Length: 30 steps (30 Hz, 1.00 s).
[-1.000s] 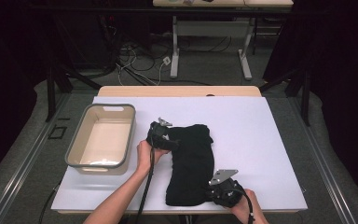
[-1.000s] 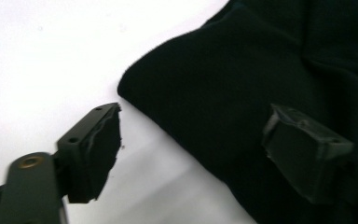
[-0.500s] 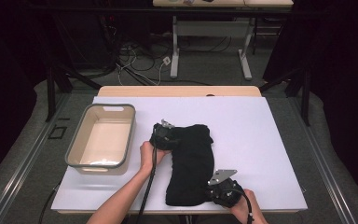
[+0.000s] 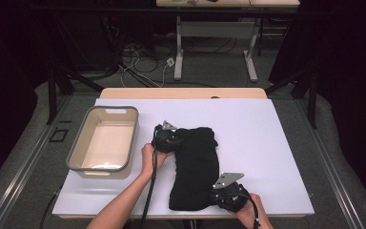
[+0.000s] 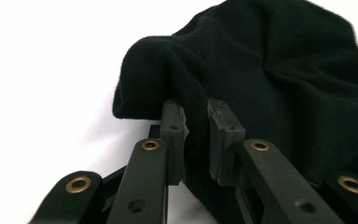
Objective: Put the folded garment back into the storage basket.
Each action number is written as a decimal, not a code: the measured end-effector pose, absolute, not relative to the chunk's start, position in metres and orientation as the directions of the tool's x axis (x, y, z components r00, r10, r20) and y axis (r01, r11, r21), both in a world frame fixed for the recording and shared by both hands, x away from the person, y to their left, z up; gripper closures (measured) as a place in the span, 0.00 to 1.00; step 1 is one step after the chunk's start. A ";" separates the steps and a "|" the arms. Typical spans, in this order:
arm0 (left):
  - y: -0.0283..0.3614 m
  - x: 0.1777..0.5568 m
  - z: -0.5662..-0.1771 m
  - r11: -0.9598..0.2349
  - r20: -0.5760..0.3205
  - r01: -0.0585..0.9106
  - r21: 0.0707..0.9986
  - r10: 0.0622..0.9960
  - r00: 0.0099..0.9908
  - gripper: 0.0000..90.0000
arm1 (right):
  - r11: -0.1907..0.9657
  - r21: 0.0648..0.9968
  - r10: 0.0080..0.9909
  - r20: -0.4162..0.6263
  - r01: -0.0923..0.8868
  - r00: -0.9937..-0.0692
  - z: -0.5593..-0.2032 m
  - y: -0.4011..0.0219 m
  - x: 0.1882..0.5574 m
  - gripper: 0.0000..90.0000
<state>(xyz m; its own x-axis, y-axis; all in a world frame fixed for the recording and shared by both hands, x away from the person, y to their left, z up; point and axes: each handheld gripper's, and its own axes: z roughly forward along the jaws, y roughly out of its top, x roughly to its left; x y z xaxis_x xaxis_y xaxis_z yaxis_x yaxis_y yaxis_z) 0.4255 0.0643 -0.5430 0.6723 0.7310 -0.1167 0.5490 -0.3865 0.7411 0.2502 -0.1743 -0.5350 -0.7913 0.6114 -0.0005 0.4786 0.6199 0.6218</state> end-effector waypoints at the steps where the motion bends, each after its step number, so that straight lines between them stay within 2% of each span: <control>1: 0.065 0.425 -0.541 -0.399 -0.109 0.544 0.738 0.725 0.680 0.87 | 0.617 0.627 0.611 -0.001 0.476 -0.791 -0.534 -0.174 0.250 0.91; 19: 0.075 0.418 -0.518 -0.390 -0.082 0.491 0.779 0.713 0.697 0.88 | 0.586 0.674 0.620 -0.017 0.449 -0.784 -0.517 -0.175 0.248 0.91; 30: 0.081 0.417 -0.509 -0.390 -0.070 0.477 0.788 0.712 0.699 0.88 | 0.585 0.696 0.590 -0.013 0.416 -0.807 -0.505 -0.165 0.255 0.92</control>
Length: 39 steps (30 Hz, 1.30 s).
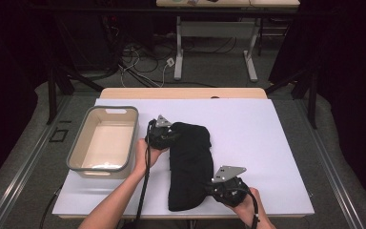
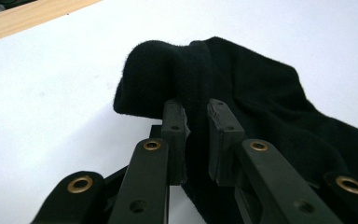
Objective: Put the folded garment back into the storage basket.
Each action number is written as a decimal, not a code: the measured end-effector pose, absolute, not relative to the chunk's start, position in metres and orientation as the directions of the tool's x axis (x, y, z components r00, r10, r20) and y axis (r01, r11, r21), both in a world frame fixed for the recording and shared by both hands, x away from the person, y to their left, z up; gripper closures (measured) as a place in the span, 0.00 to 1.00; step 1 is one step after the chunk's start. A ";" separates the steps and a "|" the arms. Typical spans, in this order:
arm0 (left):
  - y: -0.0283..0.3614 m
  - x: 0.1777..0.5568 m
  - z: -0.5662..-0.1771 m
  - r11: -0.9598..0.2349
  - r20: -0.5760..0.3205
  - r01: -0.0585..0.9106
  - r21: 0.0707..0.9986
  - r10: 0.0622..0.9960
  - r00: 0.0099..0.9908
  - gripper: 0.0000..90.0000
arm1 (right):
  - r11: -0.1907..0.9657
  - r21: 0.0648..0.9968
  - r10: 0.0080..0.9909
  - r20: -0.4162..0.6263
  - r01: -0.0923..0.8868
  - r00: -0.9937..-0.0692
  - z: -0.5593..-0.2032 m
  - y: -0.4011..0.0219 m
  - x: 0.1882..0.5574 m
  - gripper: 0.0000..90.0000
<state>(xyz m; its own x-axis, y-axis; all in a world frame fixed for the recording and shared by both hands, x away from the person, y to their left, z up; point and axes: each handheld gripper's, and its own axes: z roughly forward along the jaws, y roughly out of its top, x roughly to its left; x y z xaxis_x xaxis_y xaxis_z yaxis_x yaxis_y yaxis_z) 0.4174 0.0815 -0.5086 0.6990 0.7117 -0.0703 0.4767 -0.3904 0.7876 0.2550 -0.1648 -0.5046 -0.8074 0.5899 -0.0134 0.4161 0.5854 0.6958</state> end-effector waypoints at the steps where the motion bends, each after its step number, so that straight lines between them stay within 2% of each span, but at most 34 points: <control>1: 0.082 0.418 -0.507 -0.392 -0.064 0.471 0.790 0.712 0.700 0.88 | 0.578 0.699 0.594 -0.007 0.421 -0.804 -0.504 -0.163 0.255 0.92; 26: 0.123 0.429 -0.460 -0.400 0.000 0.450 0.799 0.748 0.664 0.88 | 0.597 0.741 0.508 -0.053 0.307 -0.860 -0.472 -0.115 0.276 0.92; 39: 0.150 0.437 -0.451 -0.384 0.014 0.460 0.801 0.778 0.628 0.88 | 0.580 0.761 0.495 -0.047 0.290 -0.867 -0.459 -0.096 0.286 0.92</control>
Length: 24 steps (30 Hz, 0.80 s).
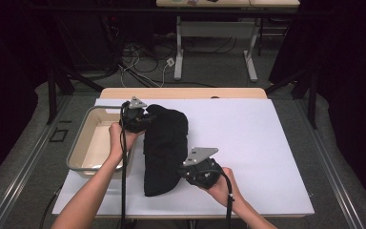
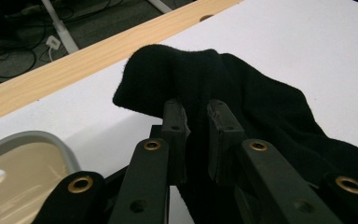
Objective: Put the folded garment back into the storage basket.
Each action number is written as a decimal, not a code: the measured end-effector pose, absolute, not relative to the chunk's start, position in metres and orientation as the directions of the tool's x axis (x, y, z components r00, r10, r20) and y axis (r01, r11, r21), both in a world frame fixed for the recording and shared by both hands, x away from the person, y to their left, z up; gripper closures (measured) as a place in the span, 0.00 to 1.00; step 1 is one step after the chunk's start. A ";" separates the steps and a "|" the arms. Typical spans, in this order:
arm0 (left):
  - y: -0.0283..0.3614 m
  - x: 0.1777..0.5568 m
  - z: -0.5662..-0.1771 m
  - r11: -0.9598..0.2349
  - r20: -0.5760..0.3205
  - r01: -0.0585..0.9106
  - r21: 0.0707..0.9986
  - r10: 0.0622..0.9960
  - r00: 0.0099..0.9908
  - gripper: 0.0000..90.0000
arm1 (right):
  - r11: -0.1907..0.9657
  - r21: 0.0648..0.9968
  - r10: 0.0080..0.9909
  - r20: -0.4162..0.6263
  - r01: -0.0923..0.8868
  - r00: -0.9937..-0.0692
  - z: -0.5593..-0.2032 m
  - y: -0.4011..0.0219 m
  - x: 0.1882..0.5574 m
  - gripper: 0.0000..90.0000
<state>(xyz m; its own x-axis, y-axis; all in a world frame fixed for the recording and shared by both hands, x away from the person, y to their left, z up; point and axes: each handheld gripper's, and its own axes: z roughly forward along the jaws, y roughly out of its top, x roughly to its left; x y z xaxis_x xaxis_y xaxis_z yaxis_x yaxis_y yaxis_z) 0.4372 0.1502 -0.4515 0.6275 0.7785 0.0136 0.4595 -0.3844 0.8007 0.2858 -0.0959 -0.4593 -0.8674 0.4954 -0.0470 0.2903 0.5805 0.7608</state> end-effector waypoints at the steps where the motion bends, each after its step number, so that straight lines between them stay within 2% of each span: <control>1: 0.153 0.438 -0.450 -0.381 0.013 0.462 0.801 0.782 0.623 0.88 | 0.580 0.764 0.495 -0.054 0.284 -0.867 -0.458 -0.094 0.287 0.92; 13: 0.179 0.447 -0.425 -0.378 0.031 0.469 0.798 0.803 0.595 0.88 | 0.550 0.800 0.486 -0.070 0.242 -0.871 -0.441 -0.064 0.303 0.92; 24: 0.200 0.451 -0.396 -0.379 0.082 0.445 0.811 0.827 0.555 0.88 | 0.510 0.837 0.487 -0.090 0.199 -0.869 -0.421 -0.026 0.323 0.92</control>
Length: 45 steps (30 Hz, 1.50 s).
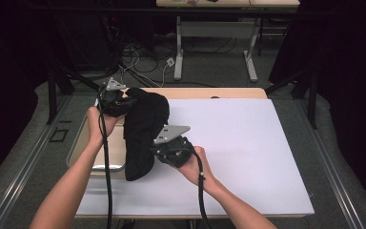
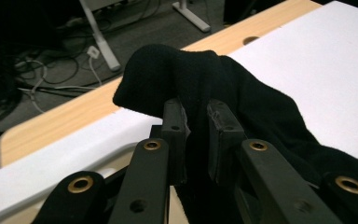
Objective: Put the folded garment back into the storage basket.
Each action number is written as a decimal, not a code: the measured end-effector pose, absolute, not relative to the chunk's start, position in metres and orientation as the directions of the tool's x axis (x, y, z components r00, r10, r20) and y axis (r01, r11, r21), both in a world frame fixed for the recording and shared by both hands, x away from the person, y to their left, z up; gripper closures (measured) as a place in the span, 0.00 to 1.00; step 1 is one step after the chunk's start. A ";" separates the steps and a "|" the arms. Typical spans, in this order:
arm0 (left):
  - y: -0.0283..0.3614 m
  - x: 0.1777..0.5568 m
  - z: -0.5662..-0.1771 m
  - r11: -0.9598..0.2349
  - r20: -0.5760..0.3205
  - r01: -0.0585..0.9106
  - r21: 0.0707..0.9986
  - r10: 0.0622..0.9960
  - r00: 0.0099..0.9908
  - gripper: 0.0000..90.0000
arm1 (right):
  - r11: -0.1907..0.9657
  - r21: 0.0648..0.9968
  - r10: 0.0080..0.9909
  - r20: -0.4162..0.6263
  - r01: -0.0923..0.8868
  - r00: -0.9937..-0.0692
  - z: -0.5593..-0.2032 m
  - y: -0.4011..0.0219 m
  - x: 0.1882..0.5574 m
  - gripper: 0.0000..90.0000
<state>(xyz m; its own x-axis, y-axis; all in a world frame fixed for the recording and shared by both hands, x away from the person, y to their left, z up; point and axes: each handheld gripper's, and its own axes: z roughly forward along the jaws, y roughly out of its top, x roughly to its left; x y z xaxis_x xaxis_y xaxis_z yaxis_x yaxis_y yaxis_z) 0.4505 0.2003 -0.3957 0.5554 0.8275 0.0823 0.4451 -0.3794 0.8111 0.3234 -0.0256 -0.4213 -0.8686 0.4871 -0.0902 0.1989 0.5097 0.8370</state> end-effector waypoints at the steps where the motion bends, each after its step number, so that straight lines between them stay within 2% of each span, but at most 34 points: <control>1: 0.203 0.451 -0.393 -0.379 0.087 0.442 0.813 0.829 0.552 0.88 | 0.511 0.837 0.486 -0.093 0.196 -0.869 -0.420 -0.023 0.325 0.92; 13: 0.234 0.461 -0.371 -0.334 0.095 0.432 0.838 0.868 0.487 0.88 | 0.478 0.861 0.488 -0.097 0.172 -0.868 -0.405 0.010 0.343 0.92; 21: 0.248 0.471 -0.368 -0.338 0.113 0.446 0.829 0.882 0.458 0.88 | 0.514 0.843 0.473 -0.121 0.162 -0.873 -0.418 0.041 0.348 0.92; 32: 0.261 0.473 -0.389 -0.336 0.098 0.500 0.798 0.892 0.442 0.88 | 0.529 0.826 0.446 -0.074 0.196 -0.892 -0.447 0.082 0.347 0.92; 45: 0.292 0.463 -0.415 -0.319 0.062 0.586 0.745 0.908 0.415 0.88 | 0.552 0.806 0.400 -0.032 0.213 -0.916 -0.467 0.109 0.339 0.92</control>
